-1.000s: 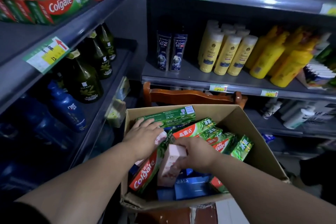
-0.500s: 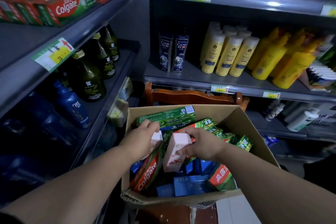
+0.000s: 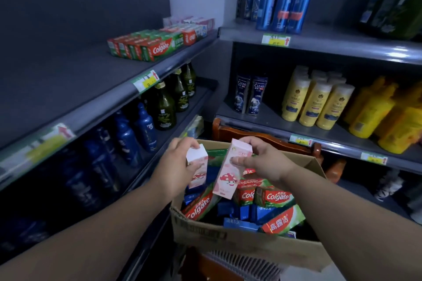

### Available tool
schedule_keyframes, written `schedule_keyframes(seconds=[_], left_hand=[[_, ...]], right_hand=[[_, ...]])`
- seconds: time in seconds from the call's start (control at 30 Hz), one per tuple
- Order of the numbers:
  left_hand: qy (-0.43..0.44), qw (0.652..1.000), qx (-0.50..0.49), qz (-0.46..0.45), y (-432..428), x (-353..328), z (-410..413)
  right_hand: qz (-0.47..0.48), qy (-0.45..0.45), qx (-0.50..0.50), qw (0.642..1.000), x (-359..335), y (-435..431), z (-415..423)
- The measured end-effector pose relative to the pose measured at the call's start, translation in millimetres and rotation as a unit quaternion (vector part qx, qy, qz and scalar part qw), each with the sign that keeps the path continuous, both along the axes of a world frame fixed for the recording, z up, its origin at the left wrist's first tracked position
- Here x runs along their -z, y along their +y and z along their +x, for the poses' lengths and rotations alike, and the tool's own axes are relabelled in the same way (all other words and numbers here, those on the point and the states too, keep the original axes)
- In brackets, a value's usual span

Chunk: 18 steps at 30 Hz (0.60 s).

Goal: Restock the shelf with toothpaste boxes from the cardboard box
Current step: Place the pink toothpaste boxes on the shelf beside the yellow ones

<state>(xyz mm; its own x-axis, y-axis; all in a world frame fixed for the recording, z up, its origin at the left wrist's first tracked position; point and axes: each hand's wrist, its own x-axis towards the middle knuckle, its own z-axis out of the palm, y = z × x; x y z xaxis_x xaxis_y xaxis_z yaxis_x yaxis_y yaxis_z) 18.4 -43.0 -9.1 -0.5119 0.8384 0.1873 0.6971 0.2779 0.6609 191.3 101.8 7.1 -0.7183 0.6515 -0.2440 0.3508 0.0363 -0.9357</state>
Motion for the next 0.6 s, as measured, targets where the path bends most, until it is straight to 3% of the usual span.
schedule_keyframes(seconds=[0.27, 0.6], left_hand=[[0.036, 0.993, -0.101, 0.047, -79, -44, 74], [0.043, 0.974, -0.205, 0.085, -185, -69, 161]], right_hand=[[0.024, 0.096, -0.072, 0.992, -39, -48, 50], [0.044, 0.140, -0.177, 0.973, -67, -110, 88]])
